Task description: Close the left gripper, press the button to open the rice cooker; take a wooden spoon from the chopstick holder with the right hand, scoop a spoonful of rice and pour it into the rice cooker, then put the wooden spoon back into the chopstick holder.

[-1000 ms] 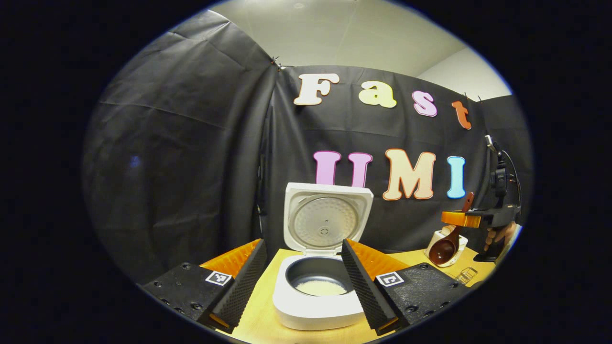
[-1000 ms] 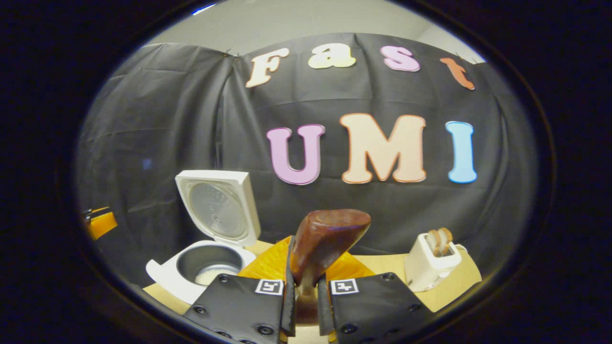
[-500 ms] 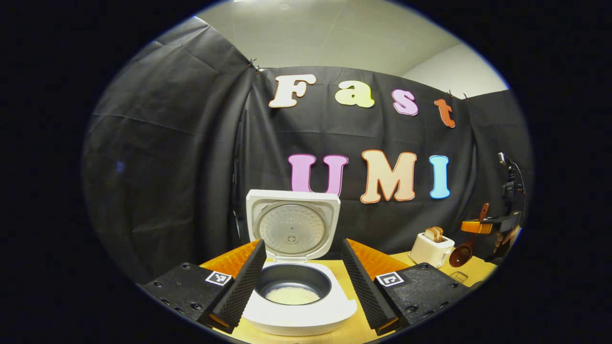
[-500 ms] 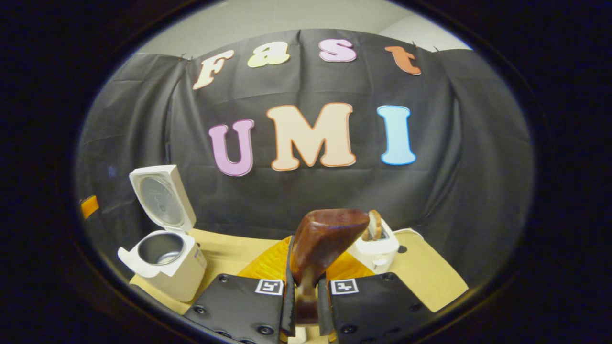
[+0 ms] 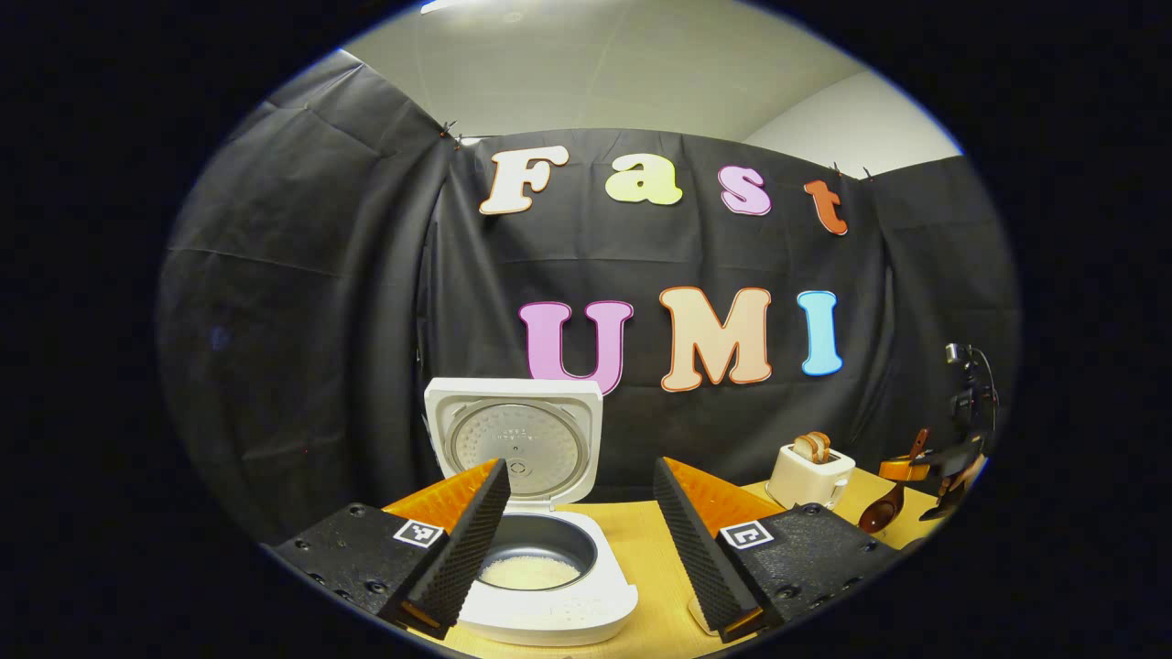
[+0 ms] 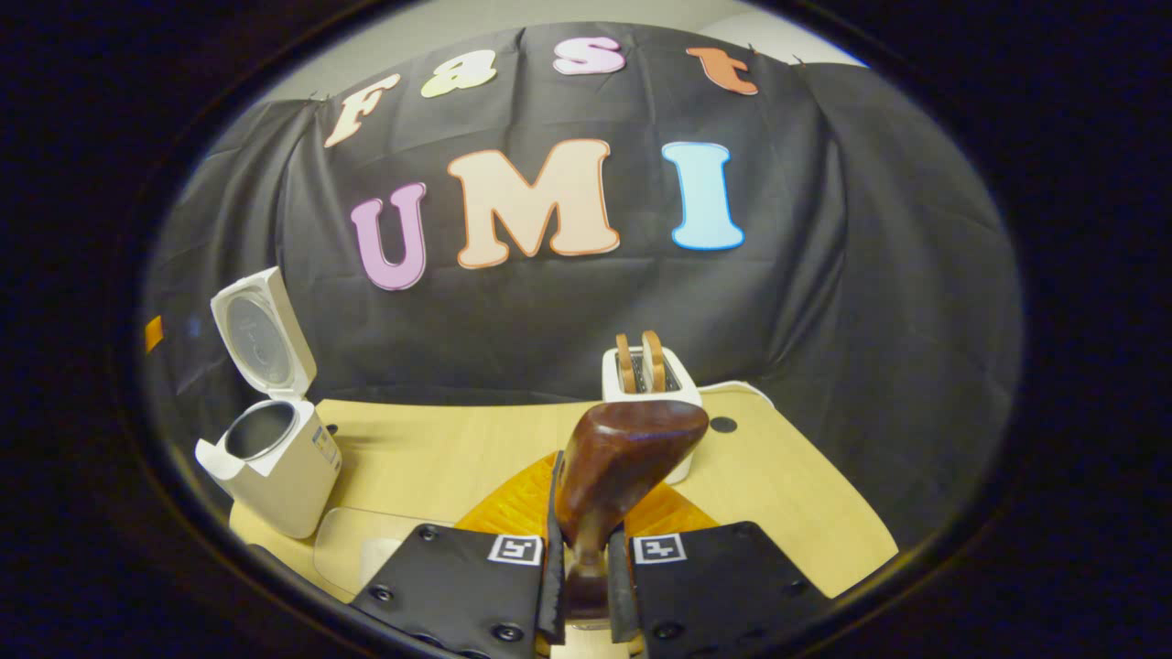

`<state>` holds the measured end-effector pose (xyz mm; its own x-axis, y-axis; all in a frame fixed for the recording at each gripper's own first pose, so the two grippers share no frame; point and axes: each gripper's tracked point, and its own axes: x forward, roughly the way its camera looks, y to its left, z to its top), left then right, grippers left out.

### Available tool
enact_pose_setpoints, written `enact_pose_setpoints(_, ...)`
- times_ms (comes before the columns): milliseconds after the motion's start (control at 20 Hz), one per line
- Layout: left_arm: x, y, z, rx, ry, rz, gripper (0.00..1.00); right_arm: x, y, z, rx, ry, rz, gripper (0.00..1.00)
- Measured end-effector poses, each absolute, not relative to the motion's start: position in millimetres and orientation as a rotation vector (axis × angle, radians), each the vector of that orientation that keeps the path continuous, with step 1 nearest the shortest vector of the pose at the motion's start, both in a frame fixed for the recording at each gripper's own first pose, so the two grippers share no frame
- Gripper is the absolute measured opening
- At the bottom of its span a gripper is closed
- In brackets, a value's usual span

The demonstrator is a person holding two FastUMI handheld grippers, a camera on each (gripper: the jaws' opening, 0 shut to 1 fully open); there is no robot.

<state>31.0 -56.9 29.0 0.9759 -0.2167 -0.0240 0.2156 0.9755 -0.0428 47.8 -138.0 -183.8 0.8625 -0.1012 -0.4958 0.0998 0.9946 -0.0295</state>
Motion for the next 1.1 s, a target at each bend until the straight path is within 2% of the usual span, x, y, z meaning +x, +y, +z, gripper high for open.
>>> enact_pose_setpoints(100, 28.1, -59.4, 30.3, -0.034, 0.027, -0.213, 0.93, 44.4, -146.1, -200.0, 0.008, 0.543, -0.107, 0.21)
enact_pose_setpoints(150, 27.4, -60.3, 29.7, -0.032, 0.03, -0.21, 0.9, 44.8, -147.4, -208.5, 0.02, 0.555, -0.107, 0.21)
enact_pose_setpoints(300, 25.5, -62.5, 27.9, -0.025, 0.04, -0.202, 0.9, 41.7, -149.7, -234.5, 0.038, 0.603, -0.104, 0.21)
enact_pose_setpoints(350, 24.1, -62.6, 27.2, -0.022, 0.042, -0.199, 0.96, 41.7, -149.1, -242.1, 0.039, 0.617, -0.101, 0.22)
enact_pose_setpoints(500, 22.4, -63.4, 30.3, -0.016, 0.038, -0.192, 0.91, 33.7, -146.5, -254.7, 0.062, 0.654, -0.09, 0.24)
enact_pose_setpoints(700, 20.9, -62.7, 32.2, -0.013, 0.035, -0.183, 0.93, 27.8, -153.3, -274.9, 0.09, 0.7, -0.098, 0.23)
enact_pose_setpoints(800, 19.5, -62.4, 32.2, -0.016, 0.037, -0.183, 0.9, 24.9, -158.2, -282.7, 0.103, 0.715, -0.111, 0.24)
enact_pose_setpoints(850, 19.4, -61.7, 31.6, -0.014, 0.039, -0.181, 0.96, 23.7, -160.0, -282.7, 0.109, 0.719, -0.118, 0.24)
enact_pose_setpoints(900, 19.2, -60.8, 32.0, -0.013, 0.039, -0.18, 0.93, 28.9, -163.8, -282.3, 0.102, 0.717, -0.136, 0.27)
enact_pose_setpoints(950, 19.9, -61.3, 32.6, -0.011, 0.038, -0.179, 0.9, 28.5, -166.1, -279.7, 0.099, 0.711, -0.14, 0.26)
enact_pose_setpoints(1000, 19.8, -61.2, 33.9, -0.012, 0.037, -0.179, 0.93, 27.1, -170.1, -277.5, 0.096, 0.701, -0.147, 0.24)
enact_pose_setpoints(1050, 19.8, -61.4, 34.8, -0.014, 0.034, -0.181, 0.93, 26.5, -170.2, -267.0, 0.096, 0.687, -0.149, 0.35)
enact_pose_setpoints(1100, 20.2, -60.9, 36.4, -0.015, 0.031, -0.182, 0.93, 24.4, -173.2, -258.7, 0.09, 0.665, -0.152, 0.36)
